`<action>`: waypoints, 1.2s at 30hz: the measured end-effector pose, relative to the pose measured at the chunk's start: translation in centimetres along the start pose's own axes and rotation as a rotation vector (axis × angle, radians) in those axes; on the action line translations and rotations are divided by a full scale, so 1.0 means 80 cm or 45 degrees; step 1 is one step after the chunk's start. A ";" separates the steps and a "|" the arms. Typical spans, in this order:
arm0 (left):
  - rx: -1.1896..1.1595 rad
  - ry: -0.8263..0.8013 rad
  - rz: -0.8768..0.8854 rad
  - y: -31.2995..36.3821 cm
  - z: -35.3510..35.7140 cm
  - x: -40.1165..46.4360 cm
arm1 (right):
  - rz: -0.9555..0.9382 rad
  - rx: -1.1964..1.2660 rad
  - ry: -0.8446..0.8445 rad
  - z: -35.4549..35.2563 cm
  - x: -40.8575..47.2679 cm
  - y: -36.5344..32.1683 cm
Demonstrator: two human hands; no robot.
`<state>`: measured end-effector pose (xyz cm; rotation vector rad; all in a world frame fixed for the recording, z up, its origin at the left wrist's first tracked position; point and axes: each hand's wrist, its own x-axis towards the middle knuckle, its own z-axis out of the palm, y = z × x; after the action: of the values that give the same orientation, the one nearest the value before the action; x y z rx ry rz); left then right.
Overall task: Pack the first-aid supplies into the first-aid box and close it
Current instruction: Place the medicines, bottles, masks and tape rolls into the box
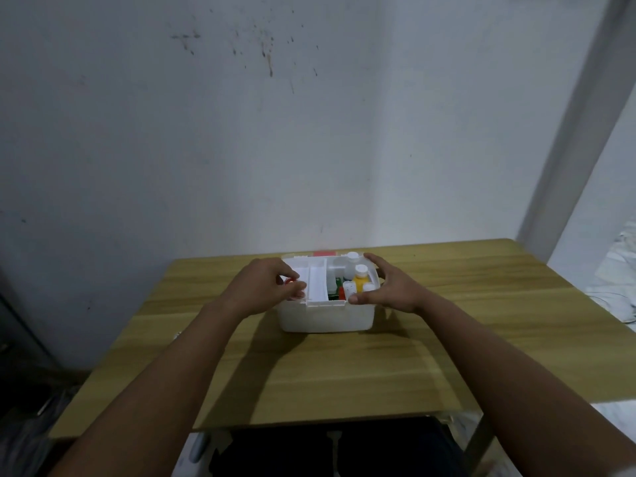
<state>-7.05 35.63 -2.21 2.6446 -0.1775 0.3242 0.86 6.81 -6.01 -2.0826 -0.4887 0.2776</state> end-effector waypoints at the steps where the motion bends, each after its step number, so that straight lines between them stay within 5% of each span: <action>1: 0.021 0.008 0.019 0.000 0.000 0.000 | 0.000 0.001 0.003 0.000 0.000 0.000; 21: 0.293 -0.024 -0.083 -0.001 -0.008 0.018 | 0.063 0.016 -0.007 0.000 -0.001 0.002; 28: 0.202 0.264 -0.199 -0.021 -0.008 -0.005 | 0.068 -0.017 -0.006 0.000 -0.001 0.001; 36: 0.580 -0.495 -1.048 -0.110 -0.057 -0.062 | 0.104 -0.054 0.015 0.001 -0.006 -0.004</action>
<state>-11.12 45.87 -3.36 2.8987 0.9419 -0.4757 0.32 6.84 -5.79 -2.1475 -0.4065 0.3050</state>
